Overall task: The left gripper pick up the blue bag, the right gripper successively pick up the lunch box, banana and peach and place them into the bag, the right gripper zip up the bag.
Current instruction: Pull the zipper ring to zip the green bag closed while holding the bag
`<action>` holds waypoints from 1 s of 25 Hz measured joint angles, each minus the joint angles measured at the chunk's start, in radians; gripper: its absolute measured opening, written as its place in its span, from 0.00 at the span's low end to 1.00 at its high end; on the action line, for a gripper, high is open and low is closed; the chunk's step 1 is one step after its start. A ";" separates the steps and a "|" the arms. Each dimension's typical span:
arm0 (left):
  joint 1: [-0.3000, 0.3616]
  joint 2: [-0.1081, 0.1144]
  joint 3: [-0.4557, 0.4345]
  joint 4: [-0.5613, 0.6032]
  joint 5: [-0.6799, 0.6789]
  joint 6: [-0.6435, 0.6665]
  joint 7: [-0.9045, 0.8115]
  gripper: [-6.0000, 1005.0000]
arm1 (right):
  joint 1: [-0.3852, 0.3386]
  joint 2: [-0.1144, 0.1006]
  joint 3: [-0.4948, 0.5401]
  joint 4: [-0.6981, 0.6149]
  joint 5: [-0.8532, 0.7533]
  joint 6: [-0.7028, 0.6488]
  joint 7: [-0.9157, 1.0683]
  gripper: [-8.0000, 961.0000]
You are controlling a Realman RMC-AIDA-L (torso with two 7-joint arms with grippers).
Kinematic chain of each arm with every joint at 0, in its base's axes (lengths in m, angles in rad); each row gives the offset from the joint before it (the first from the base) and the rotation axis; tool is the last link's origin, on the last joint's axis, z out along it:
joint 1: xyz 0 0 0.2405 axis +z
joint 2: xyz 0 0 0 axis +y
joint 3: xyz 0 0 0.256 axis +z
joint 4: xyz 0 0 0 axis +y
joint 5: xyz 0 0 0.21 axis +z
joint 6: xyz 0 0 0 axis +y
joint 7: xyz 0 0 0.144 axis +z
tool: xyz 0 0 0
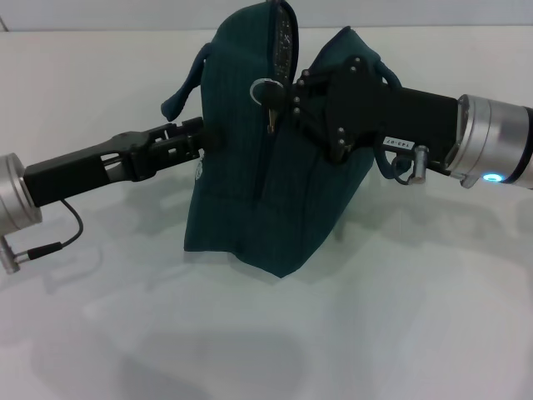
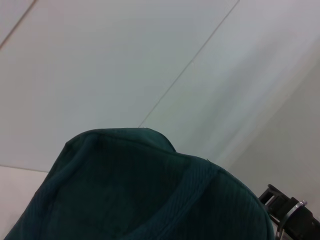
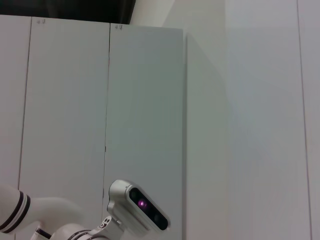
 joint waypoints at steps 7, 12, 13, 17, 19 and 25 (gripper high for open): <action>-0.004 -0.001 0.000 0.000 0.001 0.007 -0.001 0.58 | 0.002 0.000 0.000 0.000 0.000 0.003 0.000 0.02; -0.004 -0.001 0.000 -0.001 -0.002 0.009 -0.003 0.37 | 0.000 0.000 0.000 0.001 0.000 0.003 0.000 0.01; -0.004 -0.001 0.000 -0.001 -0.002 0.009 -0.002 0.36 | 0.000 0.000 0.000 0.001 0.000 0.003 0.000 0.01; -0.004 -0.002 0.017 -0.001 -0.003 0.010 -0.002 0.28 | -0.001 0.000 0.000 0.002 0.000 0.003 0.000 0.02; -0.007 -0.002 0.032 -0.001 -0.003 0.010 -0.002 0.24 | -0.002 0.000 0.000 0.003 0.000 0.003 0.001 0.02; -0.009 -0.003 0.069 -0.007 -0.003 0.010 0.009 0.13 | -0.007 0.000 0.000 0.000 0.006 -0.013 0.016 0.01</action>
